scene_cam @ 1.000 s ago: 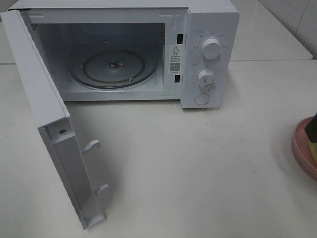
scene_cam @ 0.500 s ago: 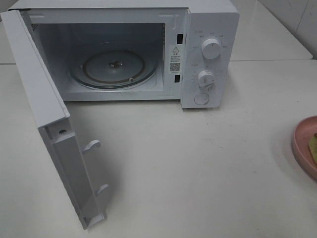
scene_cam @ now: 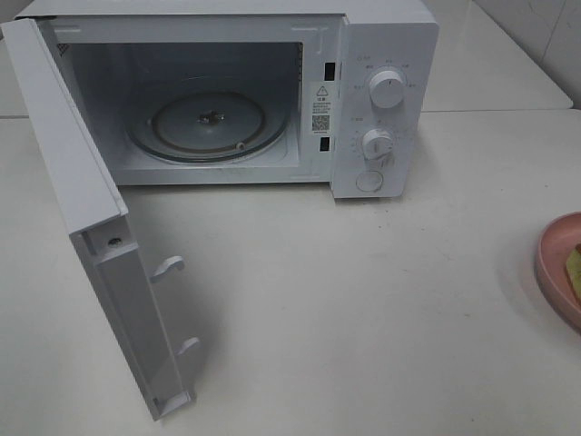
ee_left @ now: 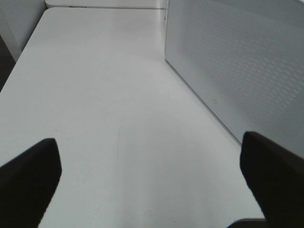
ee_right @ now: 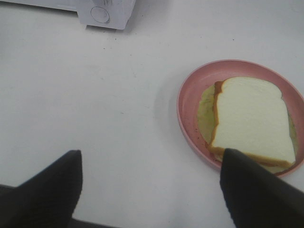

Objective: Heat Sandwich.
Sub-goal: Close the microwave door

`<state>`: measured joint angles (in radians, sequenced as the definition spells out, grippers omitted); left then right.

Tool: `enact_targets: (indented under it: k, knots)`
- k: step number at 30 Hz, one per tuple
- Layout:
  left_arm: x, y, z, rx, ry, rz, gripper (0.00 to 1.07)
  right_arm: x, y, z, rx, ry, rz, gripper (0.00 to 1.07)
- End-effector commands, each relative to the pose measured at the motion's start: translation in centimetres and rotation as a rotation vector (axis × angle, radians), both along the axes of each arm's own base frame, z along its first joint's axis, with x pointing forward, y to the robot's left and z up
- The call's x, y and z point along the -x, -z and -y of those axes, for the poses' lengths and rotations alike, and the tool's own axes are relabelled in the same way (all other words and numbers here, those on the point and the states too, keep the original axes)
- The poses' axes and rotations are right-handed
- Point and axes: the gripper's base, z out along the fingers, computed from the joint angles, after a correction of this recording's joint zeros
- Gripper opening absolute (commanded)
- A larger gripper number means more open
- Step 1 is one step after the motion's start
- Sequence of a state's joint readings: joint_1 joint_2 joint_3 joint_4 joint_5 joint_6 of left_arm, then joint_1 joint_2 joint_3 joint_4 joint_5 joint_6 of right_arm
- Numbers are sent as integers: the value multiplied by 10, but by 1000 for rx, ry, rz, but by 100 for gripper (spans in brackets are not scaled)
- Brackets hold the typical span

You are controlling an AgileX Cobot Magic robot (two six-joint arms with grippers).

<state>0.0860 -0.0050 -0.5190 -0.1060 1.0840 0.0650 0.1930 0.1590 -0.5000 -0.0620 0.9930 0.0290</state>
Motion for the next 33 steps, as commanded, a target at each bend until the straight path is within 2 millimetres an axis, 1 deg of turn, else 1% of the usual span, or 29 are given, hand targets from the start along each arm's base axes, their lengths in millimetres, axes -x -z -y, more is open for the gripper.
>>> enact_targets:
  k: [1,3,6,8,12,33]
  knots:
    - [2,0,0,4,-4,27,98,9,0,2,-6,5,57,76]
    - [2,0,0,4,-4,27,98,16,0,3,-20,19,100,76]
    - [2,0,0,4,-4,27,98,20,0,4,-26,42,129,76]
    - [2,0,0,4,-4,27,98,29,0,5,-32,83,185,76]
    - [2,0,0,4,-4,27,98,29,0,5,-29,107,183,76]
    - [2,0,0,2,-4,27,98,29,0,4,-30,106,183,76]
